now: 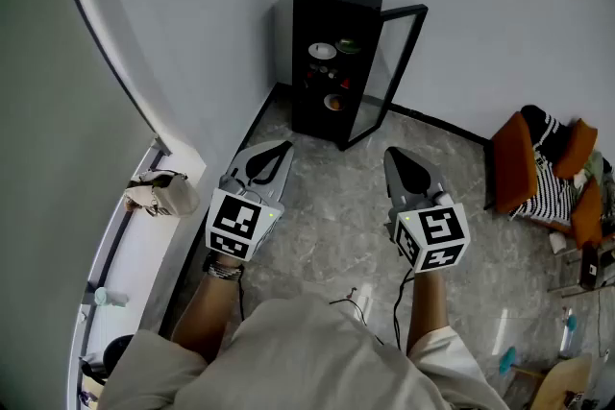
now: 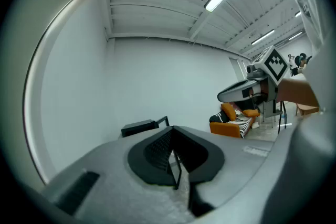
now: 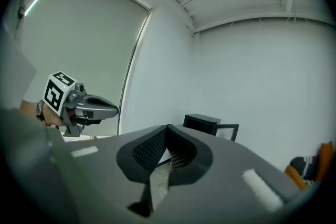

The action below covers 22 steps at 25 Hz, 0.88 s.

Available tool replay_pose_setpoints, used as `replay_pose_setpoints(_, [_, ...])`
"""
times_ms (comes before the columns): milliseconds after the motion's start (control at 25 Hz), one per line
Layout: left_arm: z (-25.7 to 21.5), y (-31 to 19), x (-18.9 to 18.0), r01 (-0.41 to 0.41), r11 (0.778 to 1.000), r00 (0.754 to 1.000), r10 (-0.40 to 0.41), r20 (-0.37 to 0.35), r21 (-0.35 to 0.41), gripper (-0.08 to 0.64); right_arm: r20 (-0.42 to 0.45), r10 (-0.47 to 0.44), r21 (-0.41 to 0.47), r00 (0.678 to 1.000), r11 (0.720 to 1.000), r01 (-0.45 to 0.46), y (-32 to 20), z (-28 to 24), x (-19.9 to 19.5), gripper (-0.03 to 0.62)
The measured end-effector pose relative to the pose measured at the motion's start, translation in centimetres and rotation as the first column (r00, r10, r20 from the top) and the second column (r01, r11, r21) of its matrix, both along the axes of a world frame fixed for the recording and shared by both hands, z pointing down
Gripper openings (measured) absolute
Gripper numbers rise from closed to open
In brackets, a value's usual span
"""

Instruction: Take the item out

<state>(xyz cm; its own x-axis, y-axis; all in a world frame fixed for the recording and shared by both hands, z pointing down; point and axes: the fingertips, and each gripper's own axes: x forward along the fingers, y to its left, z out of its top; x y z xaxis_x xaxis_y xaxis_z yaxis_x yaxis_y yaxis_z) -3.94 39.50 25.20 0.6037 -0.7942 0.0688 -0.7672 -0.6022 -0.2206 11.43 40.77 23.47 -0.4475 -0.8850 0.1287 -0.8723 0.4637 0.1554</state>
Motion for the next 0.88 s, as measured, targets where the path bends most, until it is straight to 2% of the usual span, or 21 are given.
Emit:
replay_pose_setpoints(280, [0.8,-0.1,1.0,-0.011,1.000,1.000,0.011,0.000,-0.003,0.005,0.000,0.036,0.064,0.999,0.997,-0.036,0.0,-0.5,0.9,0.006])
replay_pose_setpoints(400, [1.3,-0.6,1.4,0.002,1.000,1.000,-0.001,0.010,-0.010,0.005,0.023,0.016,0.051,1.000,0.999,-0.017,-0.4,0.0,1.1,0.005])
replay_pose_setpoints(560, [1.4,-1.0,2.4,0.014,1.000,1.000,-0.014,0.010,-0.018,0.005,-0.013,-0.007,0.053,1.000,0.999,0.008,-0.9,0.3,1.9,0.005])
replay_pose_setpoints(720, [1.4,-1.1,3.7,0.031,0.999,1.000,-0.031,0.006,-0.013,0.005,0.015,-0.061,0.005,0.998,0.998,0.061,-1.4,1.2,3.1,0.005])
replay_pose_setpoints(880, [1.5,-0.9,5.0,0.074,0.997,0.997,-0.074,0.012,-0.010,0.005,-0.021,-0.064,-0.007,0.998,0.998,0.064,-1.8,2.2,4.6,0.005])
